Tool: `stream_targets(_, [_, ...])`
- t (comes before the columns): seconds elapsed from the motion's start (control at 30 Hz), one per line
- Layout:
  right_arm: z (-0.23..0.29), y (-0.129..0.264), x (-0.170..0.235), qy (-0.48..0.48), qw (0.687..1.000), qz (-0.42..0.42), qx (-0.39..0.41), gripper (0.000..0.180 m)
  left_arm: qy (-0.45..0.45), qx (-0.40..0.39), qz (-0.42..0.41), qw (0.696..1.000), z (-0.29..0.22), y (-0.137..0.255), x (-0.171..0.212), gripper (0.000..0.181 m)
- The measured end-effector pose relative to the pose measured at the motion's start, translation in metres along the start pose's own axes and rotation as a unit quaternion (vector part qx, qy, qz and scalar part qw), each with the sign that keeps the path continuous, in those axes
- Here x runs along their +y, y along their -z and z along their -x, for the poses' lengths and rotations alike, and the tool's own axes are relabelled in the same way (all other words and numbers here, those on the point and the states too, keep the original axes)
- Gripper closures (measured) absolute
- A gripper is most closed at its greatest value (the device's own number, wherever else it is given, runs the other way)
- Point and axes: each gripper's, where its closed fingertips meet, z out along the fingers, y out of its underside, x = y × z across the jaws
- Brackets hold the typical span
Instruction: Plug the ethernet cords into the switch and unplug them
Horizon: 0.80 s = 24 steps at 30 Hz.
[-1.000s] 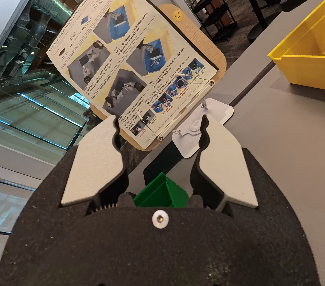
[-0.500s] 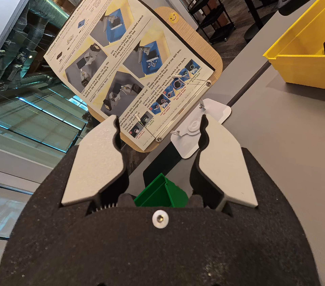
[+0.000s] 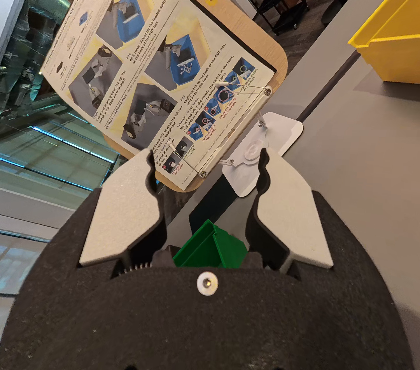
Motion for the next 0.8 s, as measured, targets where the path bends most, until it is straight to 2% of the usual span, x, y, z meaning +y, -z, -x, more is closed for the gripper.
stream_targets(0.17, [-0.002, -0.003, 0.007, 0.037, 0.999, 0.016, 0.005, 0.11, -0.01, 0.005, 0.022, 1.0, -0.009, -0.014, 0.011, 0.094])
stream_targets(0.4, [-0.006, -0.01, 0.025, 0.067, 0.993, 0.097, 0.003, 0.11, -0.027, 0.006, 0.013, 1.0, -0.016, -0.017, 0.009, 0.093])
stream_targets(0.53, [-0.012, -0.007, 0.031, 0.097, 0.985, 0.139, 0.034, 0.11, -0.03, 0.009, 0.011, 0.999, -0.019, -0.018, 0.009, 0.092])
stream_targets(0.7, [-0.029, 0.02, 0.047, 0.102, 0.97, 0.201, 0.094, 0.11, -0.034, 0.015, 0.013, 0.999, -0.02, -0.015, 0.008, 0.091])
stream_targets(0.8, [-0.037, 0.06, 0.04, 0.078, 0.969, 0.168, 0.163, 0.113, -0.026, 0.009, 0.003, 1.0, -0.009, -0.007, 0.003, 0.091])
